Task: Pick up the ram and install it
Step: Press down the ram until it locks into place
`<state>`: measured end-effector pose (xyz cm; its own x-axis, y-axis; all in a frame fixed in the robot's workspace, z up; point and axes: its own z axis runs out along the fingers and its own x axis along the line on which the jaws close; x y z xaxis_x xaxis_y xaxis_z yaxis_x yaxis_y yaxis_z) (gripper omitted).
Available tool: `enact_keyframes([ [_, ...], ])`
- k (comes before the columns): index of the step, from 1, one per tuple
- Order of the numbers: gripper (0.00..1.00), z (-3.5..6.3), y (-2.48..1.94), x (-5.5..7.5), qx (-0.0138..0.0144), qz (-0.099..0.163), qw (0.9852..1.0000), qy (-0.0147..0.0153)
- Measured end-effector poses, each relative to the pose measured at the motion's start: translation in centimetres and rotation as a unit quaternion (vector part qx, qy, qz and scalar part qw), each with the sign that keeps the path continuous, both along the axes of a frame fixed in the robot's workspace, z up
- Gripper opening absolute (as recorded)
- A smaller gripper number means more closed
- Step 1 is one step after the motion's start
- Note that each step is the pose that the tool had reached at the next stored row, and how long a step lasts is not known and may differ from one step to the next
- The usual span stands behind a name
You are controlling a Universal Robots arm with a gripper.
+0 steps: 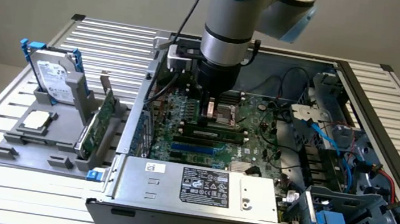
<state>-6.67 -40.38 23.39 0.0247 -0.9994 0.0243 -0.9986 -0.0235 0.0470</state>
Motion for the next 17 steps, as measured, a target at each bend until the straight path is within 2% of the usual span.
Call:
enact_keyframes([
  [11,0.11,-0.08,-0.01,0.38,0.0000,0.000,1.0000,0.0014],
  [17,0.11,-0.49,-0.02,0.39,0.0000,0.000,1.0000,0.0015],
])
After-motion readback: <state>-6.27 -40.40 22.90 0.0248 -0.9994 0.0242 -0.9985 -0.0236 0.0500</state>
